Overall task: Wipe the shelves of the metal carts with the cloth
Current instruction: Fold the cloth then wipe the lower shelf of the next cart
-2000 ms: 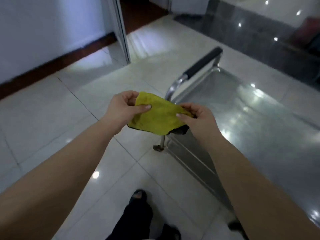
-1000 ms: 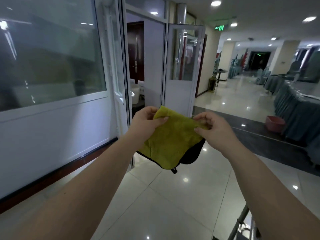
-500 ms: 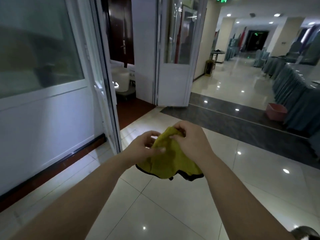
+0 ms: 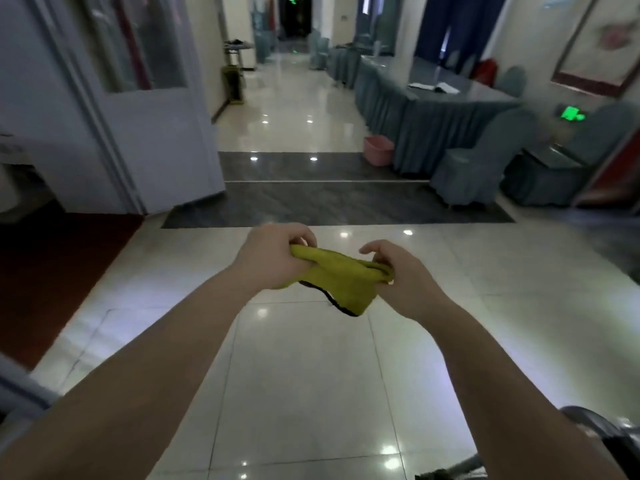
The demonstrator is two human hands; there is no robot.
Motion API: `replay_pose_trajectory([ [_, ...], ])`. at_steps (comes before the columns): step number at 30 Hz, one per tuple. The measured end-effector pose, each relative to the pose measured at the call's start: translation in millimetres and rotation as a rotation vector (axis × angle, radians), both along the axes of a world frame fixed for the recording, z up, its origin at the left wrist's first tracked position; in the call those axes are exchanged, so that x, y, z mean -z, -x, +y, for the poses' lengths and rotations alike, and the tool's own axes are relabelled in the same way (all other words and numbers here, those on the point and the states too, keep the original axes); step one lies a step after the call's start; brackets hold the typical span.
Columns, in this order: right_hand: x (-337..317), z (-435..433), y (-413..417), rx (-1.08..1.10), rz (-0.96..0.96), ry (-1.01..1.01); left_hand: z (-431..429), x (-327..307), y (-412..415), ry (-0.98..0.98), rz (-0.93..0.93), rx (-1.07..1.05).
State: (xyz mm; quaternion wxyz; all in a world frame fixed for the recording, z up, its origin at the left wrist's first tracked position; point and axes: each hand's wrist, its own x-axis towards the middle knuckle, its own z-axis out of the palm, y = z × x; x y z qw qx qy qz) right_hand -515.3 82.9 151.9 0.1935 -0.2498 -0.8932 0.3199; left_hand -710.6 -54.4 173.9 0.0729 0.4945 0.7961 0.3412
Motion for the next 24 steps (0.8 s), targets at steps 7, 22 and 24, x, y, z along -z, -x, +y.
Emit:
replay_pose_trajectory([
  [7,37,130,59,0.253,-0.150,-0.111,194,24,41,-0.002,0.278,0.238],
  [22,84,421,77,0.681,-0.286,-0.370,559,82,87,0.149,0.453,0.622],
  [24,91,455,66,0.802,-0.275,-0.351,617,86,74,0.129,0.447,0.734],
])
